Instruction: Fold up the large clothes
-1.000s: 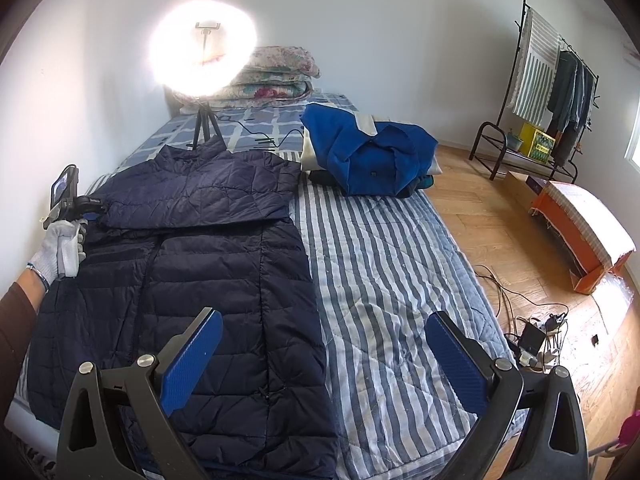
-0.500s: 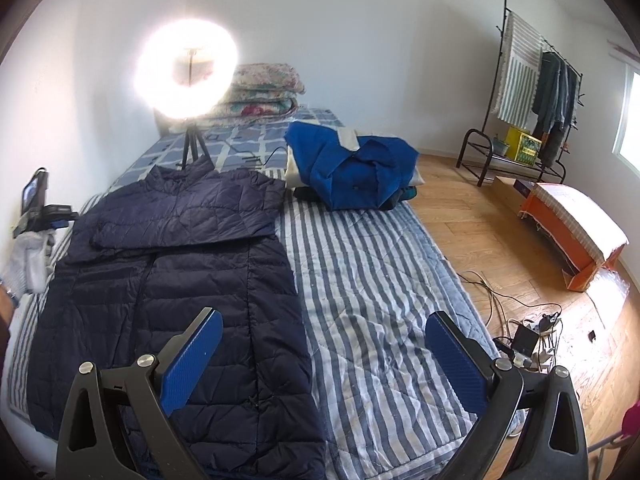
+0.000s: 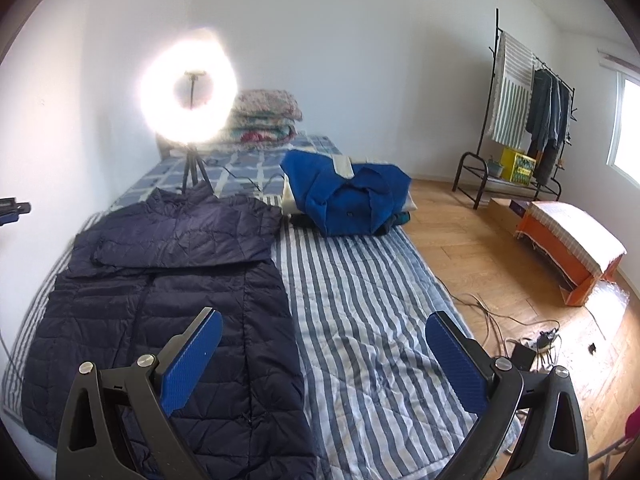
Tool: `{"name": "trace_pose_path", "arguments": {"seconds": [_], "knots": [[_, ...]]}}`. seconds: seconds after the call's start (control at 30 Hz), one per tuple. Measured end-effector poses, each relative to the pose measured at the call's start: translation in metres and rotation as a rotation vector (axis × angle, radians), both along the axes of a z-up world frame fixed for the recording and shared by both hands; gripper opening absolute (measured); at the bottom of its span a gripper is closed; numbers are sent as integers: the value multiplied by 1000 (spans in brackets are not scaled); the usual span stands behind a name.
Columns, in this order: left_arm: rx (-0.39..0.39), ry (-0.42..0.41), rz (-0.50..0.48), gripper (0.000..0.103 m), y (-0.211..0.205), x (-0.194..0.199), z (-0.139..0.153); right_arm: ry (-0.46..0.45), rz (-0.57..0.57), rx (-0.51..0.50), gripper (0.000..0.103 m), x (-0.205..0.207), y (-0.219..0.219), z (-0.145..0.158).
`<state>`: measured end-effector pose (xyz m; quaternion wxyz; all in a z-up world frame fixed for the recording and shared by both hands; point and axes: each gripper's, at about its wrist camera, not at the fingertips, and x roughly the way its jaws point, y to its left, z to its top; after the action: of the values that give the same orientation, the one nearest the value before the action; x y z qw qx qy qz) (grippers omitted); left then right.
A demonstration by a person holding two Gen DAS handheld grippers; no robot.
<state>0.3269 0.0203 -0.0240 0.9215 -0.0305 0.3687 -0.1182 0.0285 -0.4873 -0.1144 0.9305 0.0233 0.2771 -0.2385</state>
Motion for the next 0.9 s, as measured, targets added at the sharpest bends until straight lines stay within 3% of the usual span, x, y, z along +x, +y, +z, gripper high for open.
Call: {"name": "trace_pose_path", "arguments": {"seconds": [0.17,0.33,0.47,0.63,0.9], "knots": [[16,-12,-8,67,24,-58,13,-25,90,39,103,2,3,-3],[26,49,-6,68,50,-107,-8,-14,199,82,103,6,4,-14],[34,135,0,68,69,-133,-43,23,250,110,102,8,-4,-26],[-15,277,18,68,89,-149,-97,87,303,193,101,11,-26,-47],[-130,499,47,68,103,-161,-173,302,358,330,93,21,-59,-111]]}}
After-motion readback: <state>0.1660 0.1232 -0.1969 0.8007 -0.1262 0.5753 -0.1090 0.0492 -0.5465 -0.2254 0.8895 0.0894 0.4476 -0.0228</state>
